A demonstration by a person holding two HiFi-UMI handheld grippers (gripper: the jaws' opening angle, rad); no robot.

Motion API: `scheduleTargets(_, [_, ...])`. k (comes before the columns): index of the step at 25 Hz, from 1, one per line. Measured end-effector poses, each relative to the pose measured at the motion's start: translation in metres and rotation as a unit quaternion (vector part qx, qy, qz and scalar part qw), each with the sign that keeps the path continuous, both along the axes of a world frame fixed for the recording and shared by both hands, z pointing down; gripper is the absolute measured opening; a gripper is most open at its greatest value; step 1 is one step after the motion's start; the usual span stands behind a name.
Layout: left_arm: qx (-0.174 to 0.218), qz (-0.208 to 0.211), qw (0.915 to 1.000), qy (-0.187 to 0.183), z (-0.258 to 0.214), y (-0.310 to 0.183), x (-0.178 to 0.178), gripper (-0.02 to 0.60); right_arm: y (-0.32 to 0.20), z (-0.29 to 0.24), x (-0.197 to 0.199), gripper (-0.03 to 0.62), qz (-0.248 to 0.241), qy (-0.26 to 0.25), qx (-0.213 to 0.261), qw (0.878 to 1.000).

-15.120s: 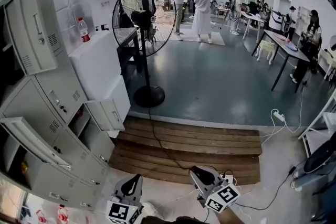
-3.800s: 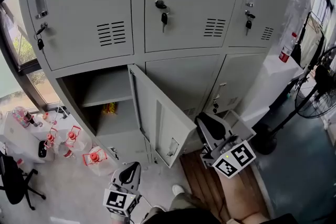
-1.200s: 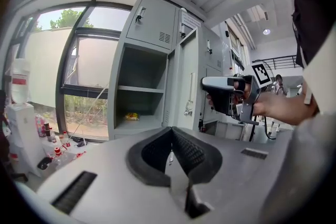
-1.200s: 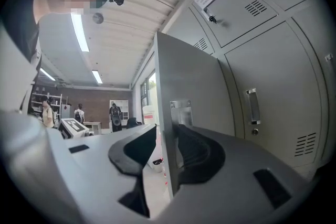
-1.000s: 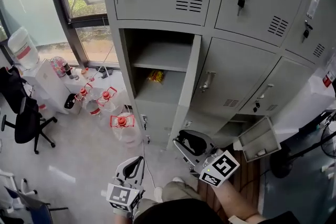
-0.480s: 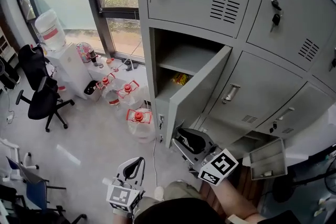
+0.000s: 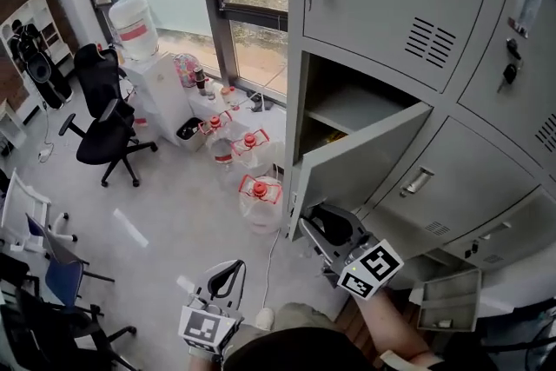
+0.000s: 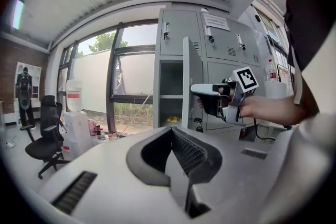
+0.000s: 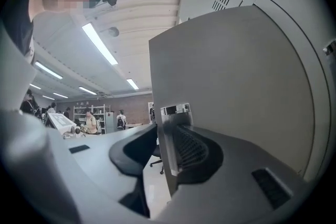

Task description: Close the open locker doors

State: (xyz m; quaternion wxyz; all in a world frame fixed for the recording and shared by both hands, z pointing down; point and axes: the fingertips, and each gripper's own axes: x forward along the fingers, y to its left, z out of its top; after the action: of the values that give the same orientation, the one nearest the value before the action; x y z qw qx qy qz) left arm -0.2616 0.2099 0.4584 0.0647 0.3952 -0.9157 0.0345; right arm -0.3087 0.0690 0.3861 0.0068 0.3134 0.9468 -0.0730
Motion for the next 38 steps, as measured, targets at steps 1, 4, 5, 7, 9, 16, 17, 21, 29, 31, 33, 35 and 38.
scheduleTargets(1, [-0.001,-0.007,1.0000,0.000,-0.002,0.002,0.000,0.008,0.001,-0.001,-0.004,0.126,-0.005,-0.001,0.000,1.000])
scheduleTargets(4, [-0.001,-0.031,0.9994,0.013,-0.010,0.009,0.001,0.008,0.004,-0.003,-0.016,0.127,-0.020,-0.003,-0.001,1.000])
scheduleTargets(5, [-0.001,-0.038,0.9992,0.015,-0.011,0.011,0.001,0.008,0.005,-0.003,-0.020,0.127,-0.023,-0.003,-0.002,1.000])
scheduleTargets(7, [-0.003,-0.051,0.9986,0.014,-0.011,0.016,0.001,0.008,0.005,-0.002,-0.028,0.127,-0.029,-0.003,-0.002,1.000])
scheduleTargets(9, [-0.005,-0.063,0.9979,0.014,-0.010,0.022,0.001,0.008,0.005,-0.001,-0.036,0.127,-0.034,-0.003,0.000,0.999])
scheduleTargets(16, [-0.009,-0.106,0.9941,0.024,-0.004,0.036,-0.004,0.008,-0.002,0.003,-0.071,0.127,-0.038,-0.003,0.003,0.999])
scheduleTargets(17, [-0.009,-0.110,0.9935,0.026,-0.003,0.037,-0.005,0.008,-0.004,0.003,-0.076,0.127,-0.038,-0.003,0.004,0.999])
scheduleTargets(21, [-0.011,-0.124,0.9917,0.033,0.001,0.039,-0.010,0.008,-0.011,0.005,-0.096,0.127,-0.035,-0.002,0.007,0.999])
scheduleTargets(29, [-0.011,-0.142,0.9892,0.037,0.007,0.035,-0.021,0.008,-0.034,0.010,-0.131,0.130,-0.015,0.002,0.010,1.000])
scheduleTargets(31, [-0.014,-0.142,0.9893,0.030,0.010,0.033,-0.023,0.008,-0.040,0.012,-0.138,0.132,-0.010,0.005,0.011,1.000])
scheduleTargets(33, [-0.020,-0.141,0.9896,0.021,0.014,0.032,-0.025,0.008,-0.046,0.014,-0.143,0.133,-0.004,0.006,0.014,1.000])
scheduleTargets(35, [-0.021,-0.140,0.9896,0.026,0.013,0.029,-0.027,0.008,-0.050,0.014,-0.147,0.138,0.002,0.007,0.016,1.000])
scheduleTargets(38, [-0.019,-0.142,0.9891,0.033,0.012,0.026,-0.029,0.008,-0.057,0.015,-0.153,0.146,0.012,0.008,0.016,1.000])
